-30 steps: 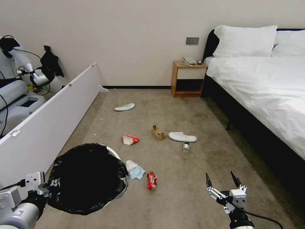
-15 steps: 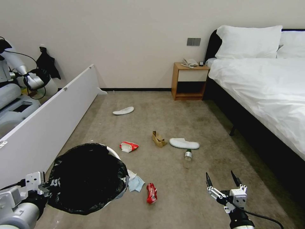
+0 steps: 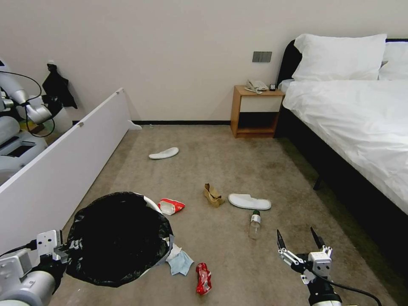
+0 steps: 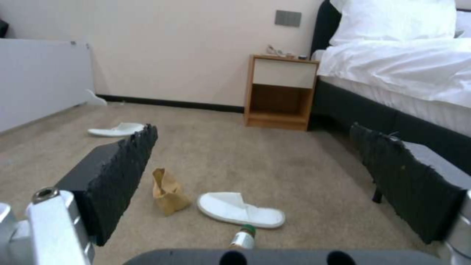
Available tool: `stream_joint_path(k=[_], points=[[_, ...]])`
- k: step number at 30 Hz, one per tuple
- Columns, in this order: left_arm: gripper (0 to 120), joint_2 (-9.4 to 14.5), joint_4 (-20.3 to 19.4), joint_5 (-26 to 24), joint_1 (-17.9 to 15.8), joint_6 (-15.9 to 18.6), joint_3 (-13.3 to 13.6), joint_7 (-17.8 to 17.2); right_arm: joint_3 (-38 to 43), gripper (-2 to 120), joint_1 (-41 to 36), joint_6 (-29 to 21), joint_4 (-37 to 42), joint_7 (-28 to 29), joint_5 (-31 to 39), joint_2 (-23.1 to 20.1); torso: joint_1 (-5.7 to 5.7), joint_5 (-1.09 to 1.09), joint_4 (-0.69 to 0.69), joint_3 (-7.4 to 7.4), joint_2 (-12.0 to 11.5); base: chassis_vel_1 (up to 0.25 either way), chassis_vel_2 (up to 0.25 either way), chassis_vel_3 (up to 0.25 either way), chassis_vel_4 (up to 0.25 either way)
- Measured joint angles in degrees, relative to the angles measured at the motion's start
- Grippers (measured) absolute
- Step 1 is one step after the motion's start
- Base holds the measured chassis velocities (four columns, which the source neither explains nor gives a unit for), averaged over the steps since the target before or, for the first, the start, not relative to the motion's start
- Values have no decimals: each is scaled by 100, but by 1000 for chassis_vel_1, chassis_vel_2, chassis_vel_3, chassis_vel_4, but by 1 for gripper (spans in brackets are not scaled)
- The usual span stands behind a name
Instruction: Pick up the trash bin, then pick up the garbage from the floor and place it into the trash bin.
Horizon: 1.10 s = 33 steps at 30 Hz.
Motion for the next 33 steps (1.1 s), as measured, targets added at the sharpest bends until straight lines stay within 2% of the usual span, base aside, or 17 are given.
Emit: stream_joint_path(k=[9, 11, 20, 33], points=[[3, 26, 34, 247, 59, -235, 118, 155, 0, 100, -5, 2, 0, -6, -12, 1, 0, 1, 0, 0, 0, 0, 0, 0, 0], [3, 49, 118, 328, 56, -392, 153, 219, 8, 100, -9, 17, 0, 4, -13, 0, 0, 0, -1, 0, 0, 0, 0, 0, 0], [3, 77, 227, 431, 50, -600, 170, 250, 19, 100, -5, 20, -6, 31, -70, -9, 0, 0, 0, 0, 0, 0, 0, 0, 0], [3, 64, 229, 465, 56, -537, 161, 251, 8, 100, -8, 20, -19, 22, -101, 15, 0, 0, -1, 0, 0, 0, 0, 0, 0]])
